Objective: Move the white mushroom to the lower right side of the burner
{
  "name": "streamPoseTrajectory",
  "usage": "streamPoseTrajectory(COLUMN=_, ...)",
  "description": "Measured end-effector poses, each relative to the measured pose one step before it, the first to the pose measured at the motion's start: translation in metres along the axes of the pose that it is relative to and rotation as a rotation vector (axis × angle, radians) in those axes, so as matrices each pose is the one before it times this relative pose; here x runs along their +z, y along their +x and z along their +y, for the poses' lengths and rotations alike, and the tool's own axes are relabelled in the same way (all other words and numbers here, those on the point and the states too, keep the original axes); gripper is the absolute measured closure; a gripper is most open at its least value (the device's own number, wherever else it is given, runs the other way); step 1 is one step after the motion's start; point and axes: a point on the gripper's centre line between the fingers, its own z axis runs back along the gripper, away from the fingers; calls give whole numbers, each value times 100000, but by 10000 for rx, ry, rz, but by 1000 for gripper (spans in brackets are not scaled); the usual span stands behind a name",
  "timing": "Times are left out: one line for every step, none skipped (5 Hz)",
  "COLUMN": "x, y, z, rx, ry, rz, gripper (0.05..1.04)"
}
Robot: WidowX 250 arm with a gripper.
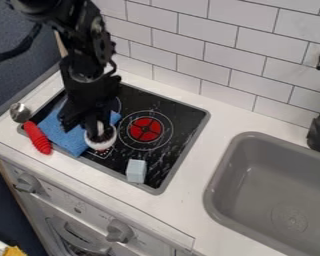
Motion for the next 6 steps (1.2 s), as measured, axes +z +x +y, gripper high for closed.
streamPoseTrajectory(x=-1076, y=-93, z=304, rx=-17, ry=178, rz=-70, gripper=860)
streamPoseTrajectory(x=-1092, y=-379, z=233, rx=-169, ry=219, rz=88, gripper=860)
streamPoseTrajectory(x=-675, y=-356, z=213, rx=-187, ry=184, rz=140, gripper=860)
streamPoseTrajectory(x=-620, y=-312, z=312, rx=-151, ry=248, rz=151, gripper=822)
streamPoseTrajectory(x=162, y=106, z=-187, rx=-90, ry=12, rz=34, gripper=623)
streamPoseTrajectory(x=272, y=99, z=-534, rx=-60, ry=-105, rz=23, gripper=313)
